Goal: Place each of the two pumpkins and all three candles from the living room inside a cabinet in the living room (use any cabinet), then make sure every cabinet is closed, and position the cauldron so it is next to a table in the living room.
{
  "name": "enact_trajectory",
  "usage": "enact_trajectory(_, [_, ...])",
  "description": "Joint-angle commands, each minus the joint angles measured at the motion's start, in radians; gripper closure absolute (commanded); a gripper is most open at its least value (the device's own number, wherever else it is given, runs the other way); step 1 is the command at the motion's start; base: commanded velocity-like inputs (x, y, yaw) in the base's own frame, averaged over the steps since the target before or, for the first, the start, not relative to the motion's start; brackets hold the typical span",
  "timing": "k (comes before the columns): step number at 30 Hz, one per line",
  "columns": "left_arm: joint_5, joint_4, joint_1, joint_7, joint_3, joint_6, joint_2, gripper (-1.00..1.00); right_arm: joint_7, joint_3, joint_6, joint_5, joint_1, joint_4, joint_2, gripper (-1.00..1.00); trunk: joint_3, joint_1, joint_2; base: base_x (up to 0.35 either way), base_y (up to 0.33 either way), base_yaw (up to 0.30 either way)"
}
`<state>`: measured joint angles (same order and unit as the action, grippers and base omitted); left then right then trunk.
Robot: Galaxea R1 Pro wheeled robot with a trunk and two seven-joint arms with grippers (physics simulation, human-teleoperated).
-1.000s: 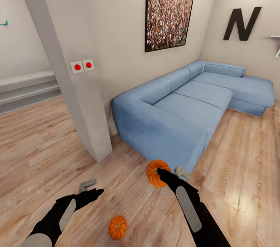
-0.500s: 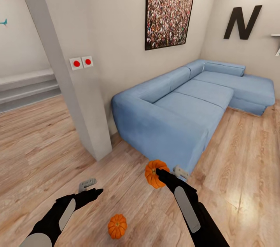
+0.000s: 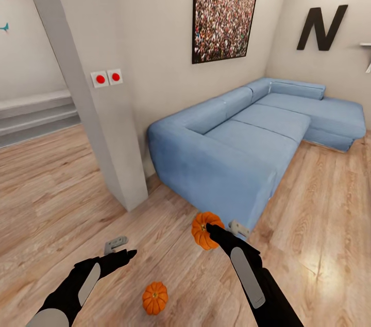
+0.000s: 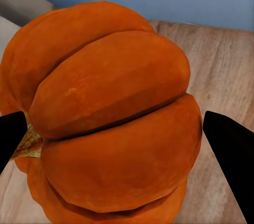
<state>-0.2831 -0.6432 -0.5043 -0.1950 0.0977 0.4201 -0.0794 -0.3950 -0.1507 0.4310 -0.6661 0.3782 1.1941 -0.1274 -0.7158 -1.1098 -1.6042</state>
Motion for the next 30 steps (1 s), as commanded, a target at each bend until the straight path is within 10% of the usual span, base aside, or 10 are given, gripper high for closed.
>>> enact_trajectory(1, [-0.005, -0.001, 0.000, -0.003, 0.004, 0.008, 0.001, -1.00, -0.008, -0.001, 0.000, -0.010, 0.001, 0.002, 0.000, 1.00, -0.004, -0.004, -0.008, 0.000, 0.000, 0.000])
enact_trajectory(30, [-0.004, -0.001, 0.000, -0.003, 0.003, 0.008, 0.001, -1.00, -0.009, 0.001, -0.003, -0.011, 0.001, 0.000, 0.001, 1.00, -0.095, -0.115, -0.211, 0.000, 0.000, 0.000])
